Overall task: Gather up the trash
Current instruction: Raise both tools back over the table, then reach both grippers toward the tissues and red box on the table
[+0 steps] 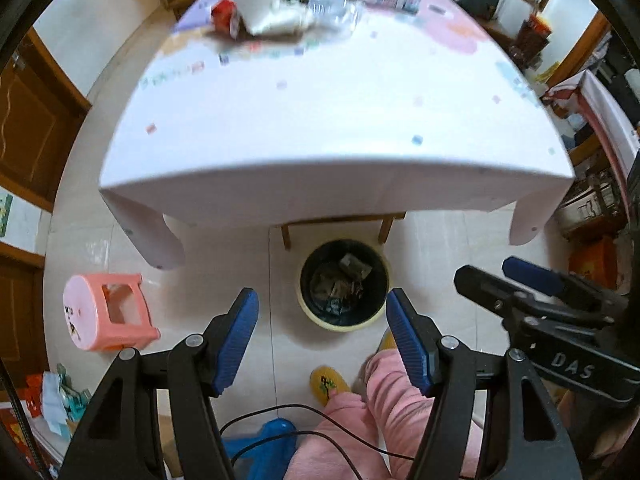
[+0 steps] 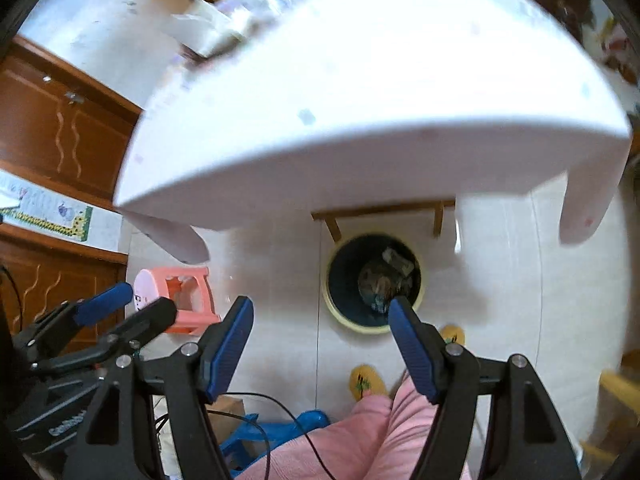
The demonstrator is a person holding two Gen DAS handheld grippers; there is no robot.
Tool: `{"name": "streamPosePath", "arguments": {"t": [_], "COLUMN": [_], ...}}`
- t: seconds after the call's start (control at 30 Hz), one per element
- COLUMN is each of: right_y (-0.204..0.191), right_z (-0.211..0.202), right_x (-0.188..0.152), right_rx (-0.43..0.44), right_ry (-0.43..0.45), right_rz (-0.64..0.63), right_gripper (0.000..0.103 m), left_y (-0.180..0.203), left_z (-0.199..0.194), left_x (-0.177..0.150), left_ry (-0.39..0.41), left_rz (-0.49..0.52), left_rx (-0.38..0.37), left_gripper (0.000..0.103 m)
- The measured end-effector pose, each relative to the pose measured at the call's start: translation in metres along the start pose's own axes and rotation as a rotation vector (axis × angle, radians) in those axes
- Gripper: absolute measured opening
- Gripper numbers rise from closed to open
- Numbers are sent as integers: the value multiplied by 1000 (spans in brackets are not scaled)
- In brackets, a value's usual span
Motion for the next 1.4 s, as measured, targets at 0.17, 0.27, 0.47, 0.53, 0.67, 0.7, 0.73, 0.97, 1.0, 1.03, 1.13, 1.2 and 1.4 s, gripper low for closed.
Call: {"name": "streamPosePath", "arguments": {"t": [0.17,0.27,0.47,0.53,0.67,0.7,0.73,0.97,1.0,1.03,1.13,1.2,1.4], "right_y": [-20,-27,-42,-44,-47,-48,-48,-51,-51,-51,-54,-56,-72], "right_z": [-44,-62,-84,-90,-97,-99,-99,-101,-100,-99,-94,-90,-79], "right_x": [6,9,23,30,45,50,53,94,104,110,139,158,212], "right_rx": [-19,-24,-46,-55,-61,-68,-72,-85,-80,-78,-74,-71,-52], "right_ry": [72,110,169,193,229,236,240,249,245,242,224,210,159], "right_rz": [-47,-69,-90,-90,-83,-85,-87,-128,-141,-151,-206,-248,-404], "right_gripper": [71,71,71,71,71,71,71,71,71,71,71,71,71], "left_y": [-4,-6,-17,-22,-33,-35,-37,-48,-50,-53,-59,-63,-70], "left_z": [-40,-59,-92,-103,-118,-120,-121,-113,-110,-107,-100,-98,-95], "left_x": [2,6,22,28,39,42,46,82,88,96,117,132,171], "left_ry": [69,114,193,220,258,264,270,273,267,261,242,234,221], "left_rz": [10,21,15,6,-17,-18,-17,-53,-69,-88,-157,-194,-287], "left_rx": [-6,14,58,56,39,41,45,91,89,86,85,82,128], "left_gripper": [65,65,65,65,65,65,65,65,65,65,65,65,65]}}
Point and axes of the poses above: each gripper's, at about its wrist camera, not at the fingertips, and z roughly the way its jaws point, y to its right, x to its top, the point moved 4 cm from there along z, roughly the way its jaws point, and after that the axes turned 15 degrees about -y, right-handed, at the moved point
